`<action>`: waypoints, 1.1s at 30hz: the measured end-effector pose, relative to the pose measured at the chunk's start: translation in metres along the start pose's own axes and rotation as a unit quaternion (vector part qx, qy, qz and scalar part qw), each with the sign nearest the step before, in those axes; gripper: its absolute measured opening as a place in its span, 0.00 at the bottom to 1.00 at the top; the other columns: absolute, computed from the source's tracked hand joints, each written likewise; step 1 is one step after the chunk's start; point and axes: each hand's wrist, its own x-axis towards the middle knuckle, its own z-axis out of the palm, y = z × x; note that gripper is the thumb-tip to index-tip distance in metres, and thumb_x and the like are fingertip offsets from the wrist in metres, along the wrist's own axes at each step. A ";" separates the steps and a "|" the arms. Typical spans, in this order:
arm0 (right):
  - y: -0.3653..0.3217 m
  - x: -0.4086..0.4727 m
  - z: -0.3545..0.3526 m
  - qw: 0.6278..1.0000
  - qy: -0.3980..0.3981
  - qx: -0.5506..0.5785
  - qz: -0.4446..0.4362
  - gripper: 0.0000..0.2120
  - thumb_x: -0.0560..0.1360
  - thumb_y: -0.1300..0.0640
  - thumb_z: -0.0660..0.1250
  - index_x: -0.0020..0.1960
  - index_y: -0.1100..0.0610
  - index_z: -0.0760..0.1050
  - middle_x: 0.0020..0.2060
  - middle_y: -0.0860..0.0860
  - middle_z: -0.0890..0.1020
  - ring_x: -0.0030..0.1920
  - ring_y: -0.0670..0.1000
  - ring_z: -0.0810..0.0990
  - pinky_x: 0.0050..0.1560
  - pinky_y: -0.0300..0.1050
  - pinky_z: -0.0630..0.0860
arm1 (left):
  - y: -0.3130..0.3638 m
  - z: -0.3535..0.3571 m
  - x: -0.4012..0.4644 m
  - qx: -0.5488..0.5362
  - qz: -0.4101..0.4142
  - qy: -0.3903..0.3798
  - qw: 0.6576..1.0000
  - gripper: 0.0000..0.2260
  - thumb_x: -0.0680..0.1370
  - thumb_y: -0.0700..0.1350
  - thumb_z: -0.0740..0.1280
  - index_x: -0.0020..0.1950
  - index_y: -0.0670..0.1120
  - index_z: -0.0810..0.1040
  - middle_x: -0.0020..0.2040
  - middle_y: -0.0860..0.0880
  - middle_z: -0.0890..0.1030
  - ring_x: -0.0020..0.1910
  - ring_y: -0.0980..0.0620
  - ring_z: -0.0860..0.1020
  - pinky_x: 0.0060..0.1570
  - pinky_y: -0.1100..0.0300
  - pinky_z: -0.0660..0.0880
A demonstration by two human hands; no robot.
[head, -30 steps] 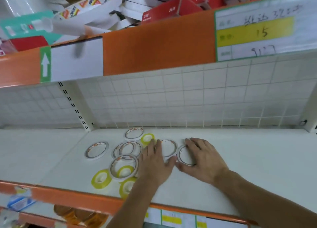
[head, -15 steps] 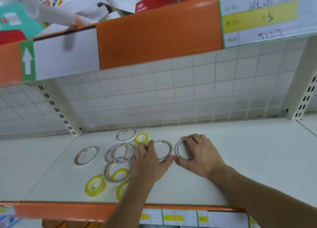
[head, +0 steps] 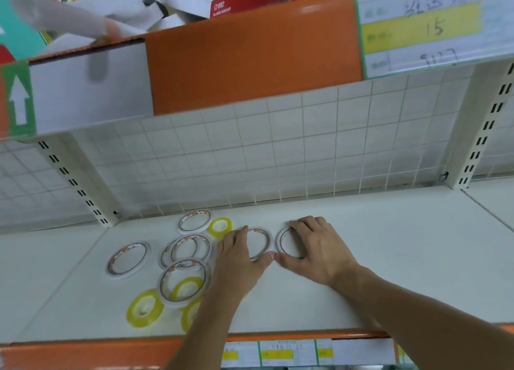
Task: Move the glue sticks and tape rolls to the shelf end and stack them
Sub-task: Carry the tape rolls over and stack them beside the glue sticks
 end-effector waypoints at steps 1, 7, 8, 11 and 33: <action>0.000 0.000 0.000 1.000 -0.002 -0.002 -0.001 0.44 0.68 0.22 0.57 0.70 0.53 0.72 0.61 0.47 0.76 0.62 0.50 0.72 0.67 0.42 0.68 | 0.000 0.001 -0.002 -0.001 -0.003 0.010 1.000 0.38 0.73 0.63 0.69 0.78 0.50 0.59 0.74 0.50 0.61 0.73 0.50 0.58 0.71 0.56 0.59; -0.001 0.000 -0.003 1.000 -0.004 0.000 0.000 0.43 0.68 0.22 0.57 0.71 0.52 0.70 0.62 0.46 0.75 0.63 0.48 0.70 0.67 0.39 0.66 | 0.003 0.004 -0.009 0.001 -0.024 0.063 0.998 0.38 0.72 0.64 0.69 0.76 0.51 0.60 0.72 0.50 0.63 0.72 0.49 0.60 0.69 0.55 0.62; -0.001 -0.001 -0.003 1.000 -0.006 0.002 -0.001 0.43 0.69 0.23 0.57 0.71 0.52 0.70 0.62 0.46 0.75 0.63 0.48 0.70 0.67 0.39 0.66 | 0.003 0.005 -0.011 0.000 -0.028 0.069 0.997 0.38 0.72 0.64 0.70 0.76 0.52 0.61 0.72 0.50 0.63 0.71 0.49 0.60 0.69 0.55 0.62; -0.001 -0.002 -0.005 1.000 -0.017 0.012 0.003 0.42 0.69 0.24 0.60 0.72 0.52 0.69 0.63 0.45 0.74 0.64 0.48 0.68 0.68 0.38 0.64 | 0.006 0.005 -0.015 -0.005 -0.038 0.084 0.996 0.37 0.71 0.64 0.70 0.75 0.52 0.62 0.70 0.50 0.64 0.71 0.49 0.61 0.68 0.54 0.65; 0.017 -0.019 -0.082 0.970 -0.218 -0.088 0.067 0.41 0.68 0.31 0.70 0.70 0.56 0.68 0.62 0.55 0.71 0.62 0.56 0.70 0.63 0.50 0.72 | 0.070 -0.016 -0.017 0.076 -0.012 -0.134 0.988 0.45 0.59 0.68 0.77 0.69 0.48 0.67 0.57 0.50 0.58 0.65 0.47 0.61 0.64 0.57 0.66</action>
